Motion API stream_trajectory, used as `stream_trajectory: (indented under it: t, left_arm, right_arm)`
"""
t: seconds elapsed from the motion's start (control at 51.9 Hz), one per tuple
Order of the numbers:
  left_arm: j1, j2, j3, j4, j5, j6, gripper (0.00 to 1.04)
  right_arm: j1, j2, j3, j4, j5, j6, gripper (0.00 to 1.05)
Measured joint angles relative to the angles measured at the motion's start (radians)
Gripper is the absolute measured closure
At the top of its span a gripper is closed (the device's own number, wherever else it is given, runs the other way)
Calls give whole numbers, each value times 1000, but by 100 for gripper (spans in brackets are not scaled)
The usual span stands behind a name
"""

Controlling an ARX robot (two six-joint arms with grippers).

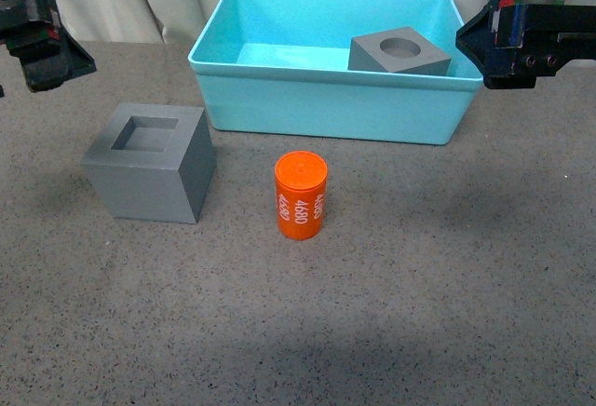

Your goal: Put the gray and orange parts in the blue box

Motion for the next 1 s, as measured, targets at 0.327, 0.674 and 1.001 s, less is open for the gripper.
stream_trajectory:
  t: [0.327, 0.674, 1.001]
  left_arm:
    - [7, 132, 81, -30, 62, 56, 7]
    - [5, 241, 131, -45, 56, 120, 7]
    - [-18, 301, 190, -105, 39, 196, 56]
  right_arm:
    - [1, 0, 0, 0, 0, 0, 10]
    - [1, 0, 0, 0, 0, 0, 10]
    - [1, 0, 0, 0, -1, 0, 10]
